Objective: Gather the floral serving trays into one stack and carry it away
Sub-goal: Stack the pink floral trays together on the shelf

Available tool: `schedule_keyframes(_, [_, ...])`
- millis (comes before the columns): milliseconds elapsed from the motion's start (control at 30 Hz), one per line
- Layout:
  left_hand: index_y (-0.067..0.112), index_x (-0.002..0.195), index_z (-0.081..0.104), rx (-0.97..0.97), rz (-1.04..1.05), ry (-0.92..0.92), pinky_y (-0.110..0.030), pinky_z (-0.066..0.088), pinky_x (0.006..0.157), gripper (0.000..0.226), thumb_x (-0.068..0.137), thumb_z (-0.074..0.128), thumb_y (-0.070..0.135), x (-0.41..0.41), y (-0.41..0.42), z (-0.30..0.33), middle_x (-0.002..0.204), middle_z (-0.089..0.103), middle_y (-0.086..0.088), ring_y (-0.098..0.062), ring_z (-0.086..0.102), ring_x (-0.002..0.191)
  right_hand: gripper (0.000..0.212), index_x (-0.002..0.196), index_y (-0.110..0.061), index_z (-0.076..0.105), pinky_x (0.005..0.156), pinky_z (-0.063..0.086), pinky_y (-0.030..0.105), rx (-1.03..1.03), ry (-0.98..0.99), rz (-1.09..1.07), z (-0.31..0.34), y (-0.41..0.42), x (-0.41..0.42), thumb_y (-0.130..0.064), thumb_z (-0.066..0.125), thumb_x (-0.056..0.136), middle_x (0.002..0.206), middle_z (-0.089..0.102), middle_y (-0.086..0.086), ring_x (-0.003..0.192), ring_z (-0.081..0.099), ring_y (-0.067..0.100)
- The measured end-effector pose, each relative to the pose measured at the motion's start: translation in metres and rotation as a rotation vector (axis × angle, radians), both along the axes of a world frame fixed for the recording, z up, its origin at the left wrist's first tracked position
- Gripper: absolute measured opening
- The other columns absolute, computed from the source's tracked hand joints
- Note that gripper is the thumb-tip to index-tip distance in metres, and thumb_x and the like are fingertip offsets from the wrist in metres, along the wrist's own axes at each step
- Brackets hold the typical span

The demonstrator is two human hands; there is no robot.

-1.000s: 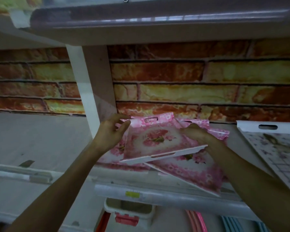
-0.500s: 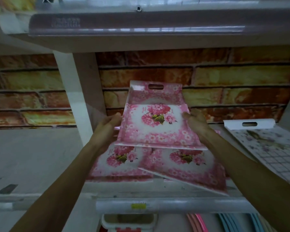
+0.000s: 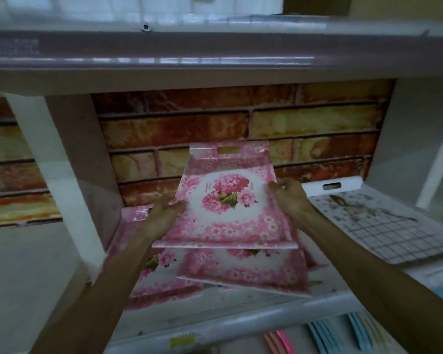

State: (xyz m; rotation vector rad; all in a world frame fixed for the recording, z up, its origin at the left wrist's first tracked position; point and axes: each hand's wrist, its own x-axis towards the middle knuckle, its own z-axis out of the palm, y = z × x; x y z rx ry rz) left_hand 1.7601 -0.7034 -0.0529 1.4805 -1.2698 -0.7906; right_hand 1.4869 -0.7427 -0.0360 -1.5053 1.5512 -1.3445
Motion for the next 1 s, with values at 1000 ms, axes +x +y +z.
schedule_keyframes(1000, [0.022,0.074,0.046,0.11,-0.313,-0.825,-0.029,0.031,0.06,0.025,0.099,0.048,0.023,-0.022,-0.011,-0.053,0.073,0.05,-0.001,-0.019,0.048,0.07,0.051,0.051,-0.015,0.039,0.043,0.027,0.023,0.256,0.657,-0.085,-0.071,0.02,-0.054,-0.04,0.055,0.092,0.054,0.046,0.001,0.049,0.045,0.014])
